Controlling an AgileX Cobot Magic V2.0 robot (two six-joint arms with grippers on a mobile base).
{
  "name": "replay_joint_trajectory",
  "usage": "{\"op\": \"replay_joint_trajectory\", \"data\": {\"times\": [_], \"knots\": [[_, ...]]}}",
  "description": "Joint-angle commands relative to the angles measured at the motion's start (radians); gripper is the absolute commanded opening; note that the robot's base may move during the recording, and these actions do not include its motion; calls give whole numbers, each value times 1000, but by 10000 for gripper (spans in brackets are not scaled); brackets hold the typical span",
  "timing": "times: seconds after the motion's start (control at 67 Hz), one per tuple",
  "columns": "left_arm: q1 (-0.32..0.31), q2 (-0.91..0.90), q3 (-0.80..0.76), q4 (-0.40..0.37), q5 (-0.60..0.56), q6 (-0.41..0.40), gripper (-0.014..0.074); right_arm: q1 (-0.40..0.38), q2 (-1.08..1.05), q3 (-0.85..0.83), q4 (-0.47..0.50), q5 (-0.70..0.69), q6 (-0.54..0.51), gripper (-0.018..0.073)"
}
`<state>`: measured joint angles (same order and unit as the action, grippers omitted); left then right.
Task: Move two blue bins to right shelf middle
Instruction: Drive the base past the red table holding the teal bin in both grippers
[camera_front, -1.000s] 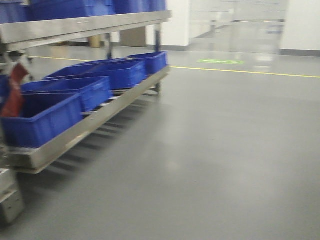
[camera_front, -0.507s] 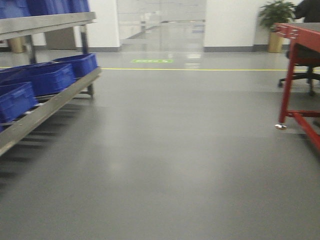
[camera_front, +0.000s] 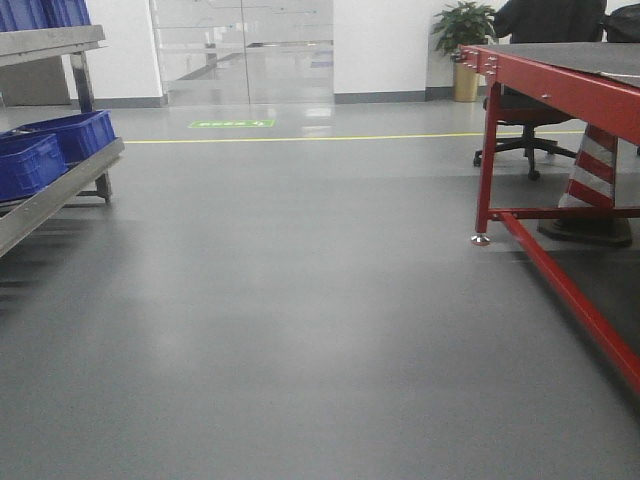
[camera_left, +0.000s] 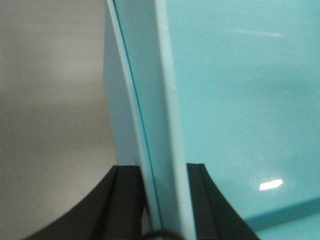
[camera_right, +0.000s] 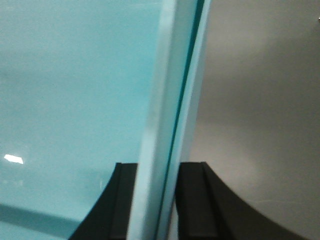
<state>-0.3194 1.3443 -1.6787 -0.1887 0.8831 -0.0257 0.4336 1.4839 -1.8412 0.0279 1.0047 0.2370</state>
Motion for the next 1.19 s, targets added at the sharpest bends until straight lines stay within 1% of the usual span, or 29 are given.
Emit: {"op": "replay_joint_trajectory", "data": {"times": [0.0, 1.179], "knots": [[-8, -30, -20, -53, -64, 26, -111, -6, -10, -11, -34, -79, 6, -162], [-8, -30, -20, -53, -64, 26, -111, -6, -10, -11, -34, -79, 6, -162]]}}
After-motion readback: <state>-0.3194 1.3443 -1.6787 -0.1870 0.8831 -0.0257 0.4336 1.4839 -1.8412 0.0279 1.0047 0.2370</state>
